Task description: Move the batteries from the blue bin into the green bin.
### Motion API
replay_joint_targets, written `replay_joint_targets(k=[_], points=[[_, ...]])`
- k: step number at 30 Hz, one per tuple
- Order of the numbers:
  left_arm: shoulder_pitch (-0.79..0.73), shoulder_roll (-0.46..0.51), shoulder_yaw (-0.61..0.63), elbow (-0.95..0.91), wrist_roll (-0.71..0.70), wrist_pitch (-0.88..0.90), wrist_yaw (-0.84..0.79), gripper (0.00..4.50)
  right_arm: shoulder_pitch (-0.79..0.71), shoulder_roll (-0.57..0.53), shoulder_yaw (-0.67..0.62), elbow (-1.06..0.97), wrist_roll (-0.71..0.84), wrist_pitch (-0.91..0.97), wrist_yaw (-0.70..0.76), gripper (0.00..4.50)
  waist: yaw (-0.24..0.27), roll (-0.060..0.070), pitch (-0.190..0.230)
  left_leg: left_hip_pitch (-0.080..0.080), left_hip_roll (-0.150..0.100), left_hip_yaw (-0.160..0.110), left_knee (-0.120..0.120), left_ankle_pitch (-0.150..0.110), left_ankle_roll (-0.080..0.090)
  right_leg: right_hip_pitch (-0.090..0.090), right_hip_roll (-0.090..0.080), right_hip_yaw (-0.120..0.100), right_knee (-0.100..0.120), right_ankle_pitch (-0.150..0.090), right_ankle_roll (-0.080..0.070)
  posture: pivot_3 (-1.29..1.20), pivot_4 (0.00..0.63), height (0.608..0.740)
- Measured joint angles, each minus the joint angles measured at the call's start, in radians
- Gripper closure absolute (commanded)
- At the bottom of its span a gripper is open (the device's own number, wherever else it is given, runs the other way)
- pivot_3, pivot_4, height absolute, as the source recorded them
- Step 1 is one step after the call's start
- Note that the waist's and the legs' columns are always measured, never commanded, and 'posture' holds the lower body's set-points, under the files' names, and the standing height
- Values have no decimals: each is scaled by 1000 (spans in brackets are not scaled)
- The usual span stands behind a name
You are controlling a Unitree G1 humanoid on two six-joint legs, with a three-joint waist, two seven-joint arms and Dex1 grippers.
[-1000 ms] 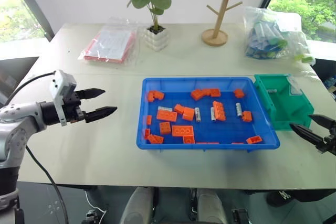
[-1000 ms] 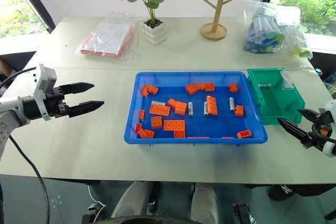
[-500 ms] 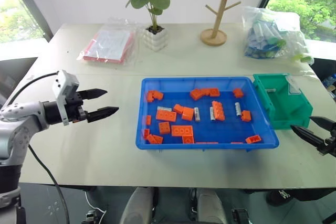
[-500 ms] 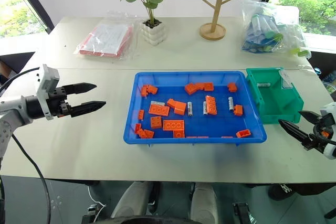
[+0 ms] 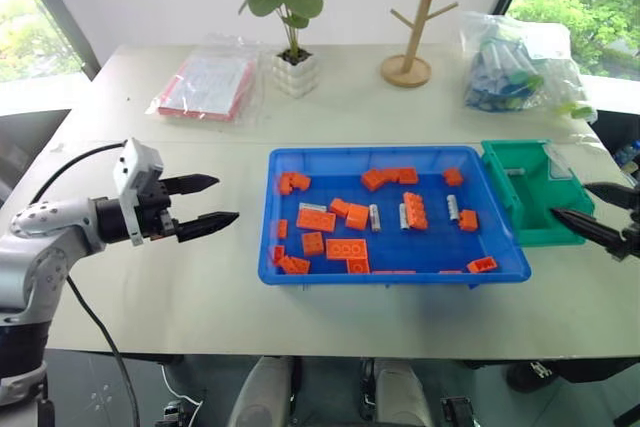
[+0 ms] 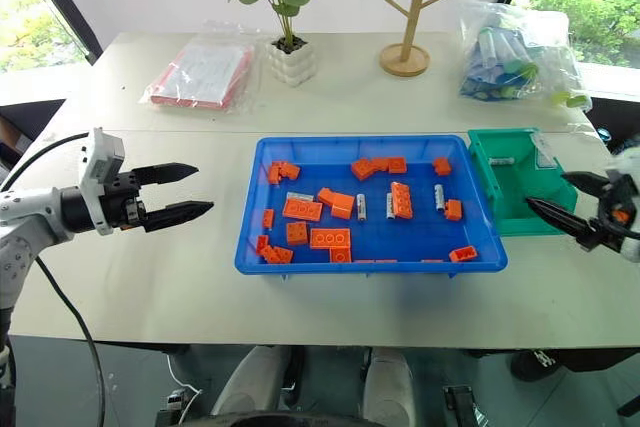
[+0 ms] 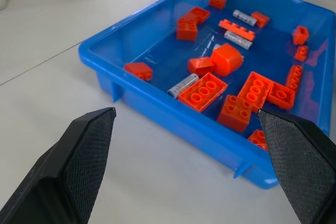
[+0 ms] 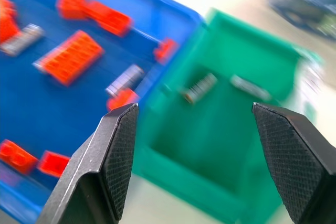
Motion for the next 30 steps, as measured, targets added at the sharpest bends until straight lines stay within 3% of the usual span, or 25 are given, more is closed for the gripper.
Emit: replay_joint_targets(k=[4,5,10,15,20,30], points=[[-16,14,-6,-17,-17,15,-19,0,-248,-11,210,-26,27,42,0,969,-4,0,2,0,1,1,0,0,0,-1,0,0,0,0,-1,0,150,692],[-22,23,-9,-22,-25,24,-29,0,-353,8,319,-29,20,46,11,969,-9,-2,2,0,1,1,0,0,0,-1,1,0,0,0,-1,0,150,692],[-50,30,-34,-46,-38,33,-43,0,-666,197,693,41,-83,37,53,969,-24,-5,5,-4,0,1,0,0,0,-5,0,1,1,3,-2,0,150,692],[-42,31,-26,-63,-51,48,-27,0,-835,350,867,278,-232,-34,60,969,-27,-8,7,-7,-1,1,0,1,0,-7,1,1,2,5,0,0,150,692],[31,54,3,-114,-61,56,-17,0,-873,451,988,478,-359,-129,104,969,-30,-8,7,-7,-1,1,0,2,-2,-8,2,1,3,5,0,0,150,692],[84,116,25,-181,-98,70,-59,0,-825,515,1030,395,-372,-99,194,969,-30,-8,8,-5,1,-3,0,5,-8,-8,5,1,5,6,-1,0,150,692]])
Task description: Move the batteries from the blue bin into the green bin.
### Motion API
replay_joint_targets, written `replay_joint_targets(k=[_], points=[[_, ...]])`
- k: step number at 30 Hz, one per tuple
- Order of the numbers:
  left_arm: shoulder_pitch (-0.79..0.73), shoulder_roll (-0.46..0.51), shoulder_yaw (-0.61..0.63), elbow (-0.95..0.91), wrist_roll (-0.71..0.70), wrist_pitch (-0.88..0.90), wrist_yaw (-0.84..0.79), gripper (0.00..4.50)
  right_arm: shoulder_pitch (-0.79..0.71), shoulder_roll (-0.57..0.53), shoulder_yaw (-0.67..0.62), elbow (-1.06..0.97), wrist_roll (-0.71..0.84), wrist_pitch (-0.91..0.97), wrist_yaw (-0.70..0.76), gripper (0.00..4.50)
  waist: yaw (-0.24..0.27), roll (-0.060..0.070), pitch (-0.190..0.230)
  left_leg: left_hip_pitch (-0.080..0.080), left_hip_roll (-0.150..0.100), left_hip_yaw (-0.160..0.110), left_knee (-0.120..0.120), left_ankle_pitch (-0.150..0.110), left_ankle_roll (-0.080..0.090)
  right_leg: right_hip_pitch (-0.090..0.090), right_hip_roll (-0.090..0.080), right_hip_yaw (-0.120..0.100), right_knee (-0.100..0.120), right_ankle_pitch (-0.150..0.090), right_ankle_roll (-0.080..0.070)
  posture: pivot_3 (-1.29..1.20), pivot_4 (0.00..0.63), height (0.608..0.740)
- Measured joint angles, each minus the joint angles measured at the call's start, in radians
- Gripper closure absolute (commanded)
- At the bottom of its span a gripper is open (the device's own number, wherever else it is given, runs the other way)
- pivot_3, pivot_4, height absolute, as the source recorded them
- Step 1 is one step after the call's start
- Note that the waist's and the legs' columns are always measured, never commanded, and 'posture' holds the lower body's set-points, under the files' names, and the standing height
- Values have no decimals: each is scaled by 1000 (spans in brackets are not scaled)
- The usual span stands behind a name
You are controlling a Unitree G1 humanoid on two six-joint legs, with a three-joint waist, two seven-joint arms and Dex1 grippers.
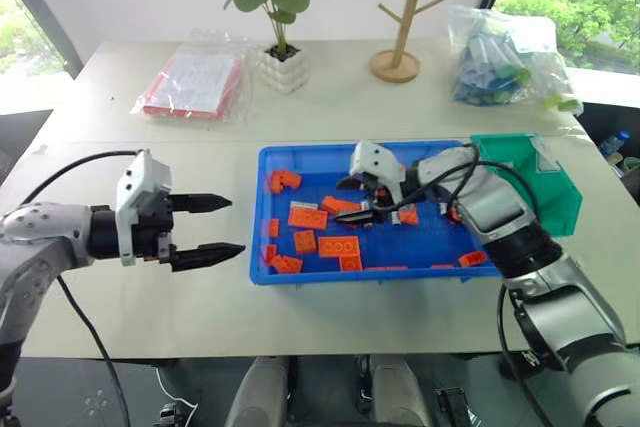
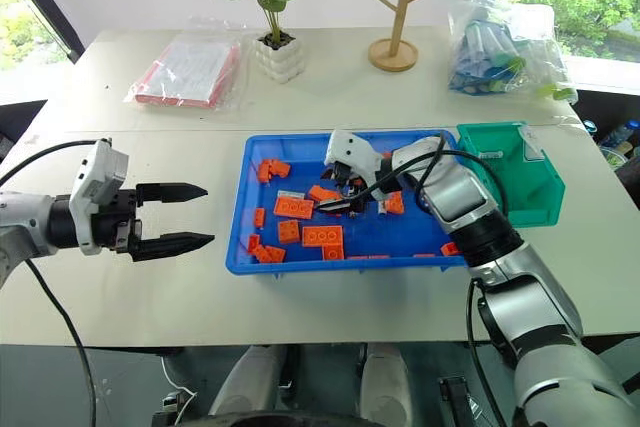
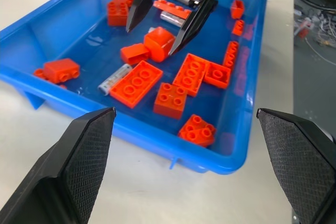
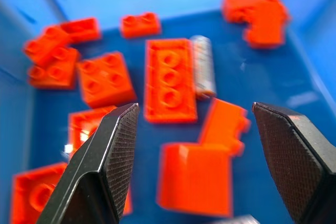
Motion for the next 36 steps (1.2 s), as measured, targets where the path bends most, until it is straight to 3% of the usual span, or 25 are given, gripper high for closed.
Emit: replay_joint_targets(k=[23,36], points=[[-87,-10,-35,49,11,-34,-3,0,-10,90,73,11,-146,-34,14,969,-19,0,0,7,0,0,-1,1,-1,5,0,0,1,1,-2,0,150,692],[-121,-35,-63,81,33,-55,3,0,-16,112,62,14,-131,160,30,969,-18,0,0,7,0,0,-2,1,-1,5,0,0,1,1,-2,0,150,692]])
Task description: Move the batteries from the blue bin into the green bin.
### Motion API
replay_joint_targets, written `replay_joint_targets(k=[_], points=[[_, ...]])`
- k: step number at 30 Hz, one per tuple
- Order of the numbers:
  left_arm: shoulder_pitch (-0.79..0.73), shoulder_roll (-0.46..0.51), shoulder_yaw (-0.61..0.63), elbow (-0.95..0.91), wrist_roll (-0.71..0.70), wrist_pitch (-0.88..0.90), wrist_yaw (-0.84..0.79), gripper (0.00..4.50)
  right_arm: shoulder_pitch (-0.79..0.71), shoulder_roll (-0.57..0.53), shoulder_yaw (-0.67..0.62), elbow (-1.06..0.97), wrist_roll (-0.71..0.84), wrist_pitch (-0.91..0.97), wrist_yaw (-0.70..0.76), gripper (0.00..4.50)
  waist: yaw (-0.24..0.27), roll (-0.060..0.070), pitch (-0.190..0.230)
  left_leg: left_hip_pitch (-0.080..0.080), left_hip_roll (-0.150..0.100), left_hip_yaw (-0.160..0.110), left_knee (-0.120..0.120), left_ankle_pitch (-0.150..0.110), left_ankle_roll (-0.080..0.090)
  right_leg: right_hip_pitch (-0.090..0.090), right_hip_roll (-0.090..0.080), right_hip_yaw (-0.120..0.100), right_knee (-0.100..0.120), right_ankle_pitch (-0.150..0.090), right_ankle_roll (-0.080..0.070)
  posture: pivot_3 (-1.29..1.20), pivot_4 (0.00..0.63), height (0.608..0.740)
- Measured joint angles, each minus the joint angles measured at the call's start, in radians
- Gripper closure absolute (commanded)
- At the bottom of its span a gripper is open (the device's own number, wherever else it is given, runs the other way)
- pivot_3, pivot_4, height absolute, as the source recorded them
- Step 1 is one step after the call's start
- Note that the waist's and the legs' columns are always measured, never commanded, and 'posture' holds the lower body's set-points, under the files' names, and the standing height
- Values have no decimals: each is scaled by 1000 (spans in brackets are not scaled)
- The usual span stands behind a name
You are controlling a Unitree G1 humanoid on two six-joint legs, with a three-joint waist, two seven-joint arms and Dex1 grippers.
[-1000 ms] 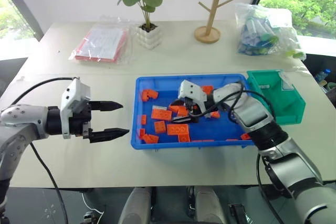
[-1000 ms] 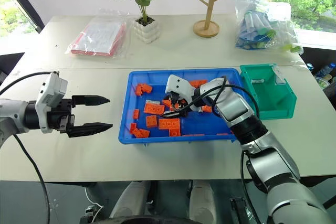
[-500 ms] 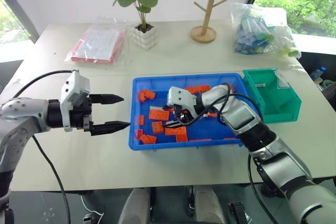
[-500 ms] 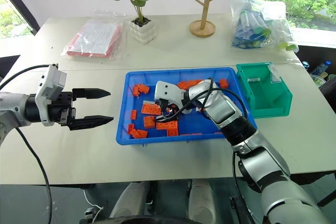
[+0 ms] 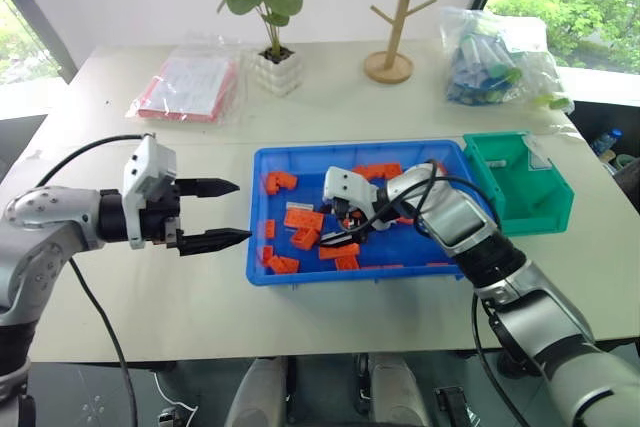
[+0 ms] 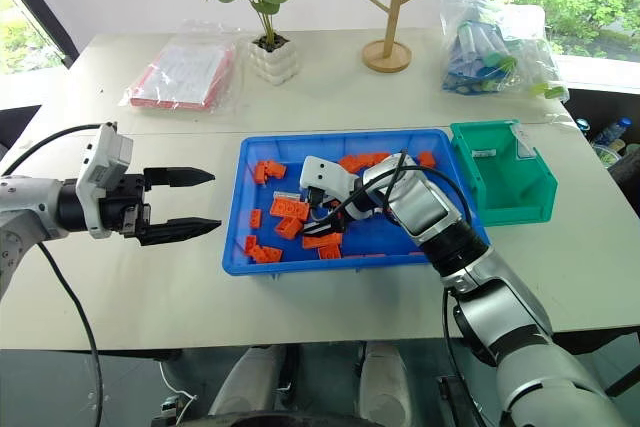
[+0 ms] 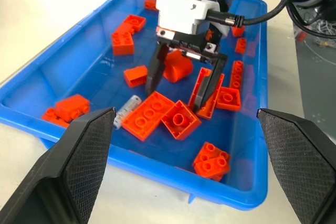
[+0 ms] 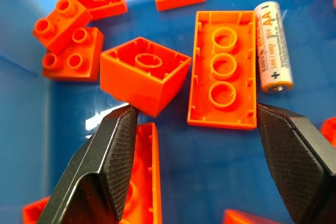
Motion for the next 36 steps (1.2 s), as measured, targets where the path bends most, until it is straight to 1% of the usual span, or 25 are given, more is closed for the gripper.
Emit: replay_joint_targets(k=[10,11,12,14,15,16,23,27,31,33,34,36], points=[[-11,-10,-1,11,10,-10,-1,0,-25,27,12,50,-26,-33,-11,969,-1,0,0,0,0,0,0,0,0,0,0,0,0,0,0,0,150,692],[-11,-10,-1,12,10,-10,-1,0,-25,28,11,51,-27,-33,-11,1489,-1,0,0,0,0,0,0,0,0,0,0,0,0,0,0,0,150,692],[-11,-10,-1,14,10,-10,-1,0,-25,29,11,50,-26,-33,-11,1801,-1,0,0,0,0,0,0,0,0,0,0,0,0,0,0,0,150,692],[-11,-10,-1,16,10,-10,-1,0,-25,32,11,46,-24,-32,-10,2699,-1,0,0,0,0,0,0,0,0,0,0,0,0,0,0,0,150,692],[-11,-10,-1,17,11,-10,-1,0,-23,32,12,36,-22,-30,-9,3226,-1,0,0,0,0,0,0,0,0,0,0,0,0,0,0,0,150,692],[-11,-10,-1,17,11,-11,-1,0,-21,33,12,33,-22,-28,-10,3326,-1,0,0,0,0,0,0,0,0,0,0,0,0,0,0,0,150,692],[-35,-10,-3,45,24,-19,-6,0,8,21,13,-42,-17,13,-14,3325,0,0,0,0,0,0,0,0,0,0,0,0,0,0,0,0,150,692],[-41,-12,-14,60,33,-35,-19,0,52,-31,25,-167,19,73,35,3325,1,0,0,0,0,0,0,0,0,0,0,0,0,0,0,0,150,692],[-48,-14,-29,67,40,-39,-28,0,67,-34,25,-200,40,126,28,3325,-2,0,0,0,0,0,0,0,0,-1,0,0,0,0,0,0,150,692],[-50,-14,-31,71,42,-46,-31,0,78,-36,25,-202,41,129,21,2278,-1,0,0,0,0,0,0,0,0,-1,0,0,0,0,1,0,150,692],[-50,-14,-31,75,44,-51,-32,0,86,-39,25,-205,42,128,21,1942,0,0,0,0,0,0,0,0,0,-1,0,0,0,0,1,0,150,692],[-50,-14,-31,79,51,-55,-36,0,97,-43,25,-220,52,125,21,989,0,0,0,0,0,0,0,0,0,0,0,0,0,0,0,0,150,692]])
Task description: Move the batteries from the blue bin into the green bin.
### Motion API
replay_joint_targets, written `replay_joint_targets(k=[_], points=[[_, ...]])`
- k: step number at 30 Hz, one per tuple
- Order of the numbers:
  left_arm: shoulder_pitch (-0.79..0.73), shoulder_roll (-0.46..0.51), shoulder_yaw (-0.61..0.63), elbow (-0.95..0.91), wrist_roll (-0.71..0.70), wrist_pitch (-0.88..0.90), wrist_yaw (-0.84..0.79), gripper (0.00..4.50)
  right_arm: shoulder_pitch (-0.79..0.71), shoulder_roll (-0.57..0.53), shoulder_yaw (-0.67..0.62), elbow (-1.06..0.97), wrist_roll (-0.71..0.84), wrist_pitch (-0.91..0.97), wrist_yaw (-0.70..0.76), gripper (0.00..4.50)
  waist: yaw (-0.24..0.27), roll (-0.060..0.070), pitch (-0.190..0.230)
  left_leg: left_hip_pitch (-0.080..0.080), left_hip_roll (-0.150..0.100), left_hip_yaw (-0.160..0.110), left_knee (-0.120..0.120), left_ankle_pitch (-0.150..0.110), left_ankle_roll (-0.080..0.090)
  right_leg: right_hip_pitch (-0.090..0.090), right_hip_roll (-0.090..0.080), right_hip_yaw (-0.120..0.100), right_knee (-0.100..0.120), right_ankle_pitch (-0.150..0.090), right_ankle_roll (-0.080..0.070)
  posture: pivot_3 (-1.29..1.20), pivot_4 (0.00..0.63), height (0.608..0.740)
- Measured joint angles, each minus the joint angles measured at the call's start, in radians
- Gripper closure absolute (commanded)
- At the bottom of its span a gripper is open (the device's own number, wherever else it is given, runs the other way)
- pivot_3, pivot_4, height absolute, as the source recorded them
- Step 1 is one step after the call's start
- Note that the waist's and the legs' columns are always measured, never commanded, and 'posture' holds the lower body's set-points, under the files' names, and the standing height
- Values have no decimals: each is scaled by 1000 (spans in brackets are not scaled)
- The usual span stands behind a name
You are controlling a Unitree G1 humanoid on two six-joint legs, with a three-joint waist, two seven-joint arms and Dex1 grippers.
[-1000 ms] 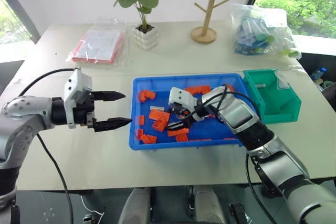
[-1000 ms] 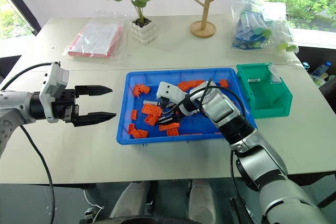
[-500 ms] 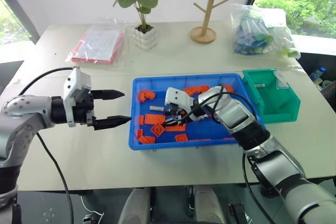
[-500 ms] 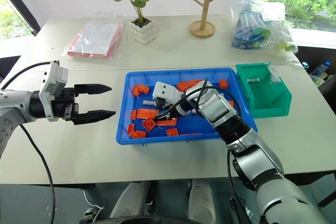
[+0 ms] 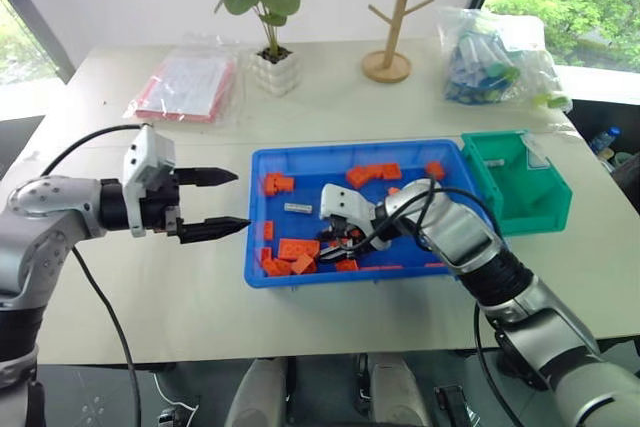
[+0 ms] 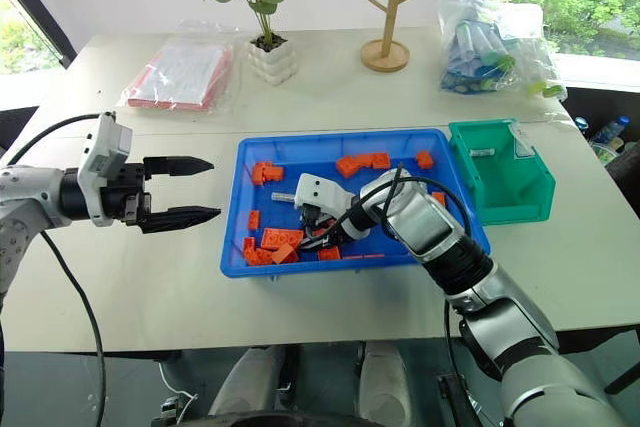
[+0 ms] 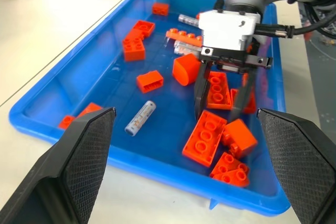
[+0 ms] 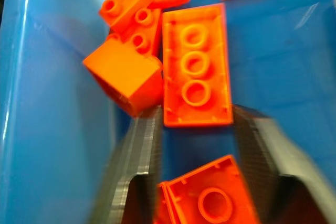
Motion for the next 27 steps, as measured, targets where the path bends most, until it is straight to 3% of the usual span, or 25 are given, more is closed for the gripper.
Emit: replay_joint_targets(k=[1,5,11,24,27], points=[[0,0,0,1,1,-1,-3,0,0,0,0,-2,2,-2,-3,514,0,0,0,0,0,0,0,0,0,0,0,0,0,0,0,0,150,692],[-8,0,-2,10,4,-2,-13,0,-29,3,-7,7,25,15,-10,514,-1,0,0,0,0,0,0,0,0,0,0,0,0,0,1,0,150,692],[-14,1,-4,17,9,-2,-22,0,-203,25,-92,123,62,0,-19,514,-1,0,0,0,0,0,0,0,0,0,0,0,0,0,0,0,150,692],[-15,1,2,-6,2,9,-3,0,-229,201,-56,569,-86,-316,-153,514,-7,0,0,0,-1,0,-1,0,-1,-1,0,0,1,0,-1,0,150,692],[-15,5,4,-7,0,21,0,0,-235,215,-56,587,-106,-344,-158,1806,-7,0,0,0,-1,0,-1,1,-1,-1,1,0,1,0,-1,0,150,692]])
